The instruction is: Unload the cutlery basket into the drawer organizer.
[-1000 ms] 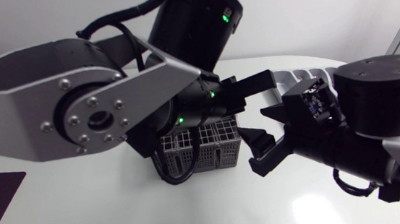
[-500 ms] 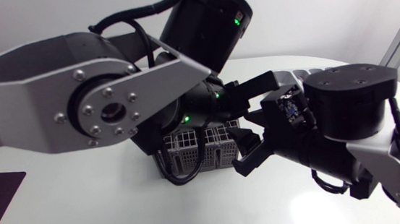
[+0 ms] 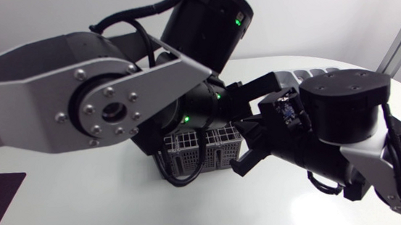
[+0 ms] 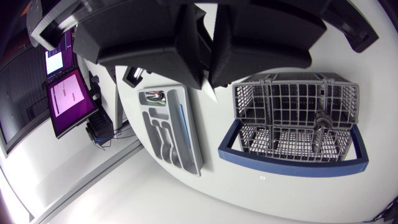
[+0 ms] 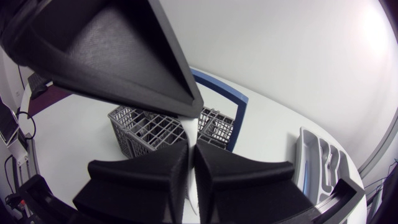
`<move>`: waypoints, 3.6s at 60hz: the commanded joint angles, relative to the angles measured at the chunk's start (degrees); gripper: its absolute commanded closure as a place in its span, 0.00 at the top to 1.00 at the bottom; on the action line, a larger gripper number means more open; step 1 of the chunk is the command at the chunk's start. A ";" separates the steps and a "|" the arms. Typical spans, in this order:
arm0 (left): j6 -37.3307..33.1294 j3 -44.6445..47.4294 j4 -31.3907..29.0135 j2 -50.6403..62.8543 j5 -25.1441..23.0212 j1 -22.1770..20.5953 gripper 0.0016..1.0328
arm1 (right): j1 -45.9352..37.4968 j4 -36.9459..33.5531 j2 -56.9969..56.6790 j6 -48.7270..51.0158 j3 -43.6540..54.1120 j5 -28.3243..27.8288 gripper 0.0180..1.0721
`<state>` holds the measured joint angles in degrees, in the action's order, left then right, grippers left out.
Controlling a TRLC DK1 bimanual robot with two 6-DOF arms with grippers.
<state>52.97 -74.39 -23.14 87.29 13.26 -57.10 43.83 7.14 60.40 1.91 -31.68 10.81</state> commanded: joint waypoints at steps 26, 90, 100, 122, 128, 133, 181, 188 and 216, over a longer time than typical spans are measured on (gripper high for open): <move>-0.50 -4.36 1.51 -1.86 -1.92 4.98 0.61 | 0.46 -2.65 -1.51 -0.15 2.77 -0.44 0.05; -32.05 11.02 -6.40 -10.38 -12.64 21.07 0.95 | -58.78 -31.57 8.07 58.47 -12.09 -39.55 0.05; -34.07 13.39 -6.31 -10.65 -12.64 21.86 0.95 | -65.54 -35.09 19.49 71.39 -18.42 -39.37 0.05; -36.36 18.93 -6.31 -12.93 -12.64 21.33 0.95 | -72.05 -35.61 37.24 94.42 -29.05 -29.44 0.06; -36.53 20.16 -6.31 -13.37 -12.55 21.07 0.95 | -72.66 -32.89 40.06 97.40 -29.84 -26.63 0.05; -36.80 21.66 -6.31 -13.90 -12.55 20.80 0.95 | -72.93 -28.58 42.69 100.57 -29.67 -23.11 0.05; -40.67 28.77 -7.36 -18.73 -10.80 17.99 0.95 | -64.58 -38.69 26.35 89.14 -27.91 -23.99 0.91; -42.07 29.57 -7.27 -19.70 -10.80 17.99 0.95 | -59.21 -43.44 21.60 80.88 -28.44 -25.05 0.91; -45.06 35.98 -1.91 -24.00 -10.80 18.69 0.95 | -26.17 -49.59 11.93 41.94 -32.57 -27.51 0.91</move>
<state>8.91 -40.32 -26.50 64.42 2.20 -38.74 13.63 -42.19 72.40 51.81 -62.48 -16.49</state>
